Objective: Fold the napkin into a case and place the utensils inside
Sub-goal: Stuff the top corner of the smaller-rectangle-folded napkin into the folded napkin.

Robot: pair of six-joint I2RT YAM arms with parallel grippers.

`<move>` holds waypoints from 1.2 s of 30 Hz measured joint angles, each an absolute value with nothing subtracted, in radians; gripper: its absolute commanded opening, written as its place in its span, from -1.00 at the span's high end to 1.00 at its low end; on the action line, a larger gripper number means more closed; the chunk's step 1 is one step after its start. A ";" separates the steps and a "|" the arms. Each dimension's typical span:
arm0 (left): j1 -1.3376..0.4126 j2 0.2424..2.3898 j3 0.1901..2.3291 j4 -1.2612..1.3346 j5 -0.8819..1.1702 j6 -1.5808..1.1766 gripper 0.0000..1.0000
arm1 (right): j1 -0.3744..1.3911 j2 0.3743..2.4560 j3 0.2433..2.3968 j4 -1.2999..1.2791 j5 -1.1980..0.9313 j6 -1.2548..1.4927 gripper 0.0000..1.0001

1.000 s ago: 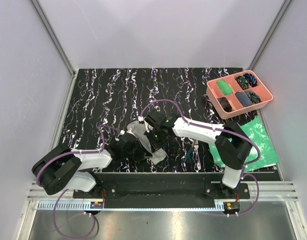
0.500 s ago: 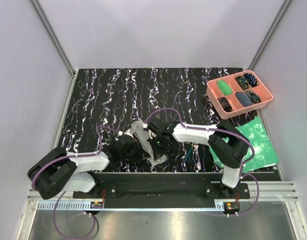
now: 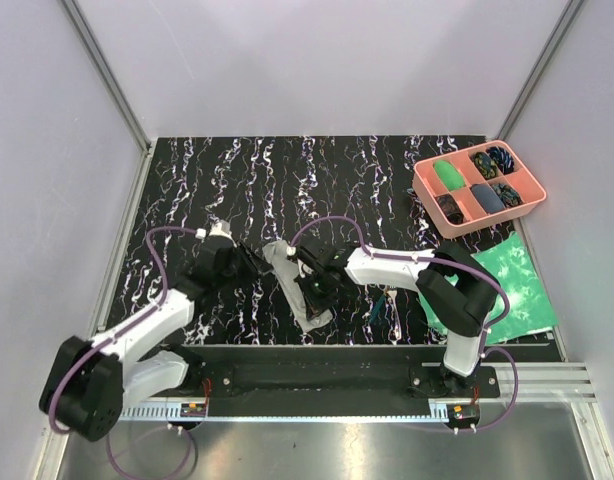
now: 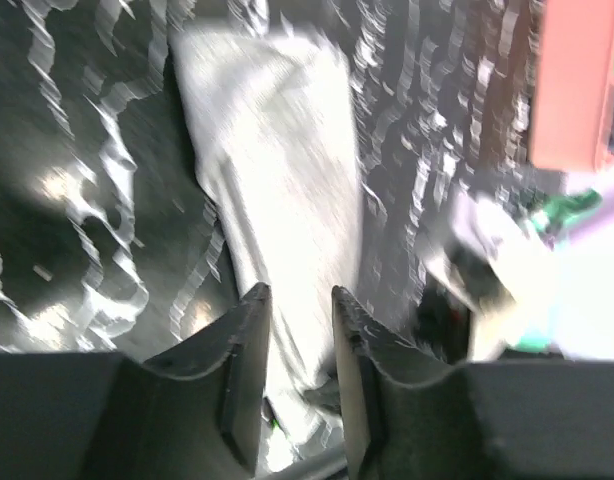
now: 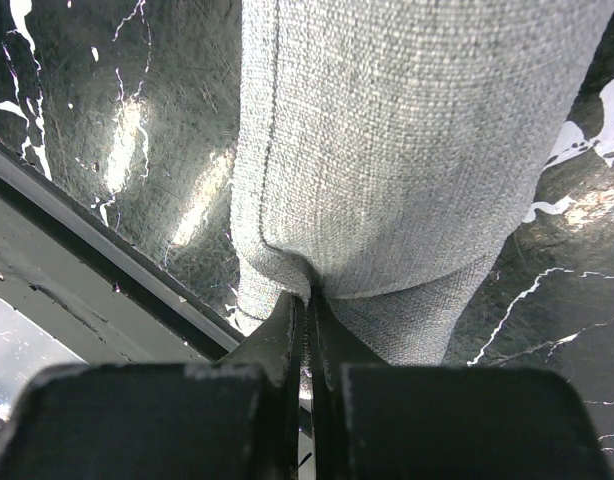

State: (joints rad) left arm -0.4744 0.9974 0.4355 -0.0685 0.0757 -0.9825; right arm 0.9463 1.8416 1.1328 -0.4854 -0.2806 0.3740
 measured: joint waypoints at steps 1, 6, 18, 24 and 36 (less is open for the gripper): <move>-0.458 1.029 0.454 -0.077 0.084 -0.966 0.24 | 0.946 1.842 1.133 -0.485 -0.281 0.374 1.00; -0.438 1.216 0.572 -0.115 0.134 -0.868 0.18 | 0.946 1.842 1.133 -0.485 -0.281 0.373 1.00; -0.459 1.438 0.727 -0.193 0.128 -0.760 0.37 | 0.941 1.842 1.134 -0.483 -0.300 0.361 1.00; -0.470 1.477 0.727 -0.168 0.128 -0.779 0.36 | 0.936 1.842 1.134 -0.482 -0.308 0.359 1.00; -0.464 1.660 0.833 -0.154 0.124 -0.812 0.66 | 0.928 1.827 1.110 -0.424 -0.347 0.352 0.93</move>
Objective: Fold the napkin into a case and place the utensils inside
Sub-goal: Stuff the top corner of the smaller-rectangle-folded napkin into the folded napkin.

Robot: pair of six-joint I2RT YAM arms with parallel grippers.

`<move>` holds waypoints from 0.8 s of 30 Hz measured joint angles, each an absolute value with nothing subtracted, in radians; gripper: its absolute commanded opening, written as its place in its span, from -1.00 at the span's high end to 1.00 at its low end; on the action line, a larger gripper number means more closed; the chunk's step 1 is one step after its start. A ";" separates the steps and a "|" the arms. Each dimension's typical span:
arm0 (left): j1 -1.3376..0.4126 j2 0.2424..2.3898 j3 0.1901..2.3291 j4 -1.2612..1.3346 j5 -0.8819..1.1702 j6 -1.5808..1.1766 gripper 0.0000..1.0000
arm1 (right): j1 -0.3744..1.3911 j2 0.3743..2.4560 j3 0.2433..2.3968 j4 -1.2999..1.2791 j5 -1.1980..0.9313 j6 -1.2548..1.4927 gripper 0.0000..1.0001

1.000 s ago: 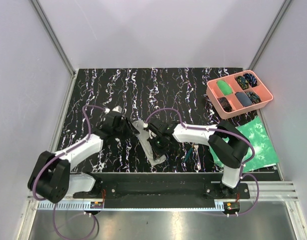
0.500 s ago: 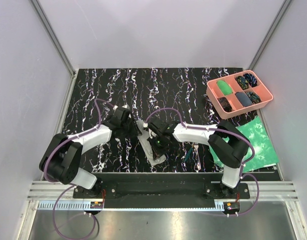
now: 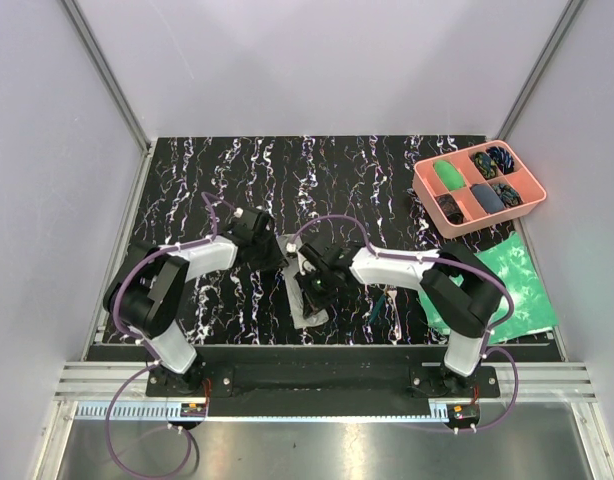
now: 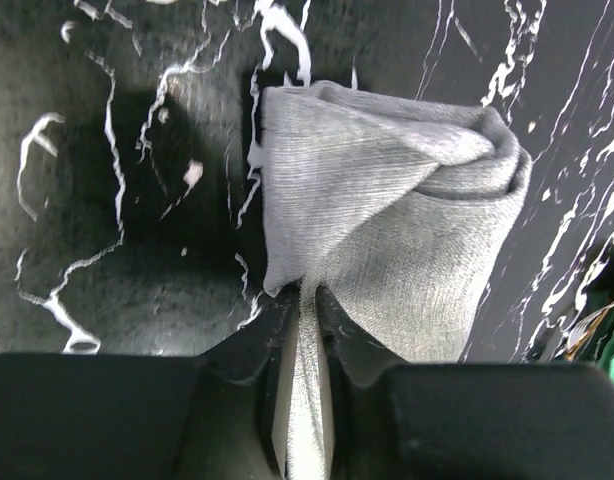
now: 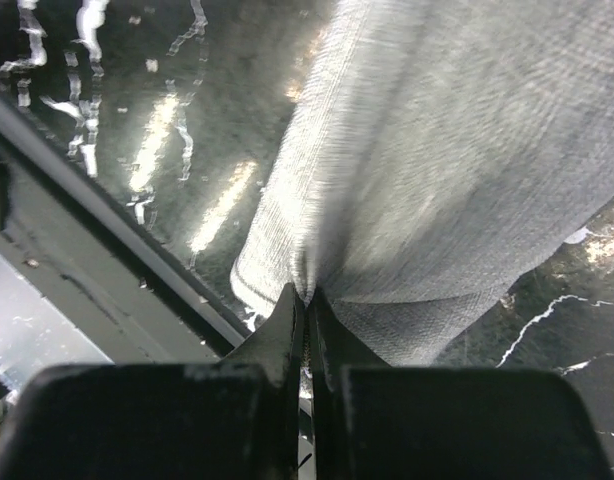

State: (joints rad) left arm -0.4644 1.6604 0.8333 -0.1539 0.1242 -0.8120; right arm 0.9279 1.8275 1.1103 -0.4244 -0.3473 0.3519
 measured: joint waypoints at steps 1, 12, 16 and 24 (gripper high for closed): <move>-0.461 1.668 0.839 -0.153 0.129 -0.814 0.67 | 0.926 1.818 1.100 -0.409 -0.356 0.352 0.92; -0.457 1.669 0.841 -0.152 0.135 -0.820 0.79 | 0.912 1.750 1.067 -0.349 -0.411 0.363 0.68; -0.457 1.663 0.841 -0.154 0.121 -0.820 0.79 | 0.912 1.818 1.088 -0.311 -0.471 0.394 0.39; -0.446 1.598 0.805 -0.174 0.096 -0.781 0.47 | 0.896 1.885 1.077 -0.216 -0.584 0.462 -0.18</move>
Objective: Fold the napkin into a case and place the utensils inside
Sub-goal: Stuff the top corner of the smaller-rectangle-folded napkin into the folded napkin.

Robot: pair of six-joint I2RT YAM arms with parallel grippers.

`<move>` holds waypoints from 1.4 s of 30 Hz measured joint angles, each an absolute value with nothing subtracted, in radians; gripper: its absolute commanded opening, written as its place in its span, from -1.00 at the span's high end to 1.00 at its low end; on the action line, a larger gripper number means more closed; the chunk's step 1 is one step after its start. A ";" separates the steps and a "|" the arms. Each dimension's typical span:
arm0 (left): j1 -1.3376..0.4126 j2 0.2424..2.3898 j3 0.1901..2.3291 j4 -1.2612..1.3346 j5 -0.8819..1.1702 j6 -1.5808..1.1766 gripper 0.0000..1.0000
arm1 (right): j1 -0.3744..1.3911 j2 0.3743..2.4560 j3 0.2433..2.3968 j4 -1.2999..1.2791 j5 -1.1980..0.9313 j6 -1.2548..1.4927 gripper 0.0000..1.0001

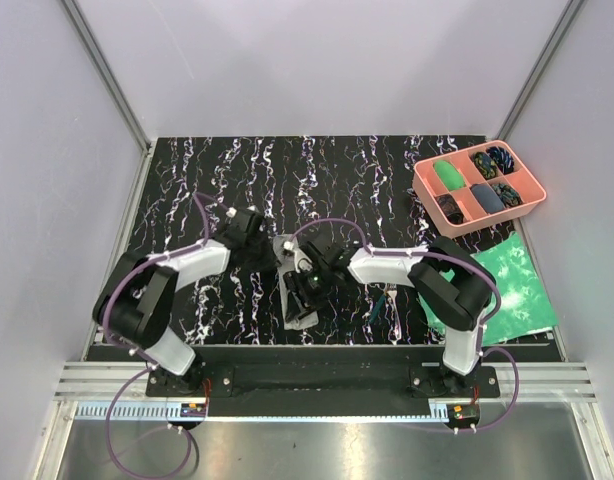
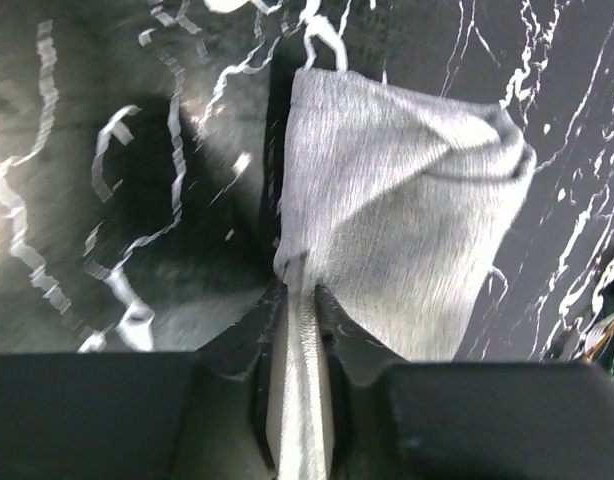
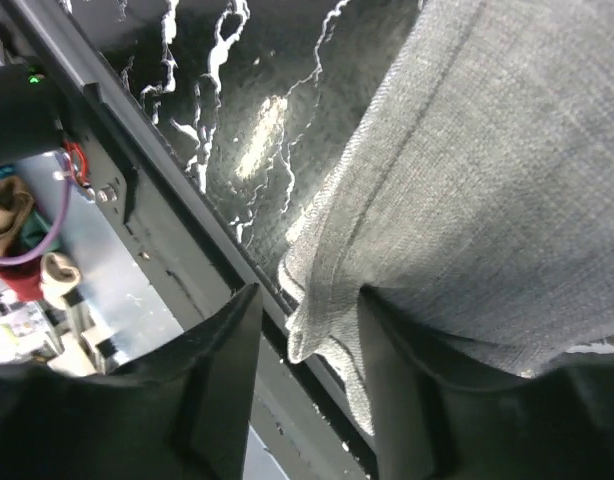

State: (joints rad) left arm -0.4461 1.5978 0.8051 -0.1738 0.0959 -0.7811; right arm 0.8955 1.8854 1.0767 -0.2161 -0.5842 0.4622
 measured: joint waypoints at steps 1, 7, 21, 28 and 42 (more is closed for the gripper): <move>-0.445 1.576 0.797 -0.183 0.093 -0.773 0.42 | 0.891 1.878 1.067 -0.206 -0.594 0.469 -0.22; -0.442 1.428 0.788 -0.204 0.094 -0.725 0.10 | 0.858 1.736 0.983 -0.210 -0.593 0.495 -0.43; -0.492 1.326 0.682 -0.193 0.204 -0.723 -0.24 | 0.762 1.504 0.899 -0.237 -0.557 0.516 -0.22; -0.512 1.389 0.667 -0.178 0.205 -0.781 0.45 | 0.782 1.549 0.899 -0.247 -0.511 0.516 -0.09; -0.568 1.267 0.452 -0.046 0.207 -0.982 0.70 | 0.973 1.764 1.237 -0.594 -0.112 0.382 -0.45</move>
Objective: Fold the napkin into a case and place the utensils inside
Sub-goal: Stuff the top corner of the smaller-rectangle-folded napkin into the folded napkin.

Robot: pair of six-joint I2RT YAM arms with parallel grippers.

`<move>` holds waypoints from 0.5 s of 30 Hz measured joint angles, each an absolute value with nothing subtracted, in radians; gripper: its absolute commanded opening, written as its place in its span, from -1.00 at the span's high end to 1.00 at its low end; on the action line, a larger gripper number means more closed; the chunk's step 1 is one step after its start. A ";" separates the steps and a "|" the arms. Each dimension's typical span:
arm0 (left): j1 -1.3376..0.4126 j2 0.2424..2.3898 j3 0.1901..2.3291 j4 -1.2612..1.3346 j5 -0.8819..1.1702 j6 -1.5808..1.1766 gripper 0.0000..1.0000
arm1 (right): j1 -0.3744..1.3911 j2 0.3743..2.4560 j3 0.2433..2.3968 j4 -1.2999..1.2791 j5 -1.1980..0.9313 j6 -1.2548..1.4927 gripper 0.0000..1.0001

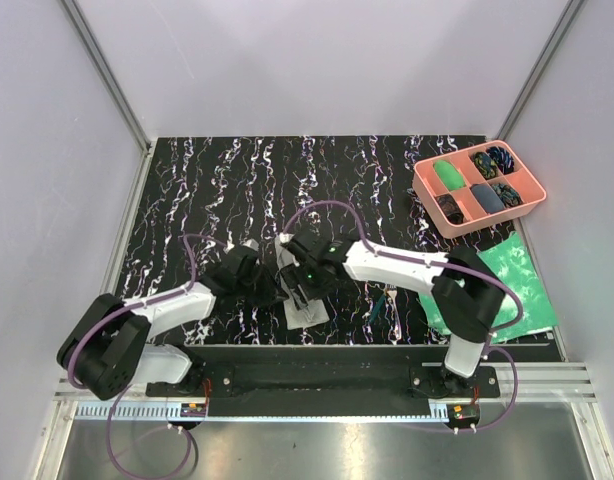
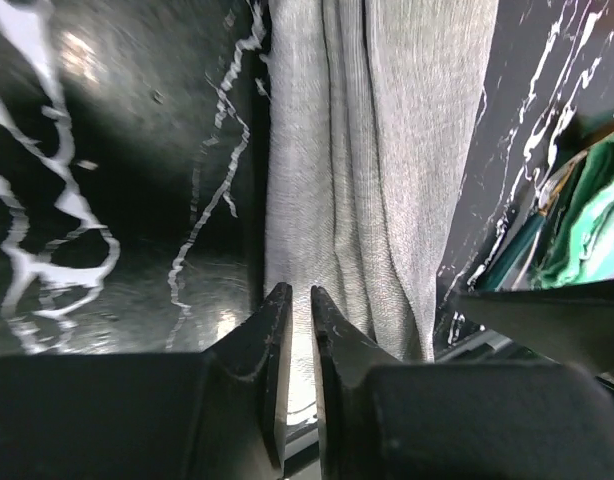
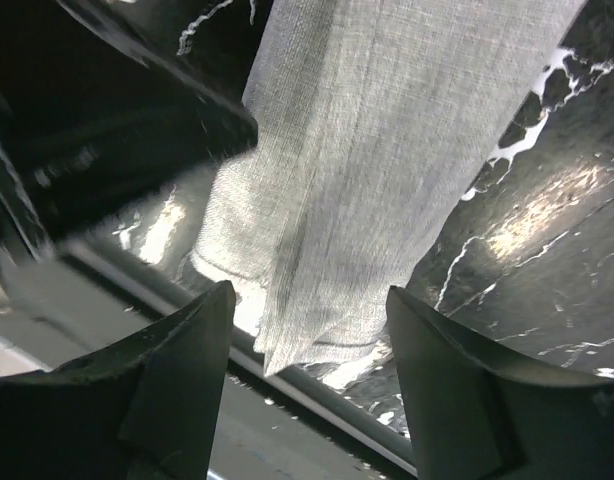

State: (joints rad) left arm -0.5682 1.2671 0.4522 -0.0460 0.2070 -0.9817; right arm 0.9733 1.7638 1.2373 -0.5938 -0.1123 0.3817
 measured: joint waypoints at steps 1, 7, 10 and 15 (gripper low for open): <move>-0.576 1.276 0.447 -0.030 0.211 -0.995 0.66 | 0.984 1.782 1.261 -0.615 -0.088 0.374 -0.47; -0.627 1.302 0.429 0.002 0.202 -1.058 0.60 | 1.049 1.885 1.382 -0.741 0.032 0.335 -0.47; -0.644 1.295 0.422 0.001 0.189 -1.075 0.58 | 1.066 1.911 1.402 -0.784 0.072 0.325 -0.43; -0.658 1.272 0.395 0.006 0.170 -1.116 0.59 | 1.074 1.939 1.404 -0.823 0.112 0.315 -0.17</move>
State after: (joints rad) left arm -0.6582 1.2724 0.3954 0.0063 0.1699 -1.1164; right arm 1.0744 1.9388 1.4036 -0.8227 0.1120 0.3149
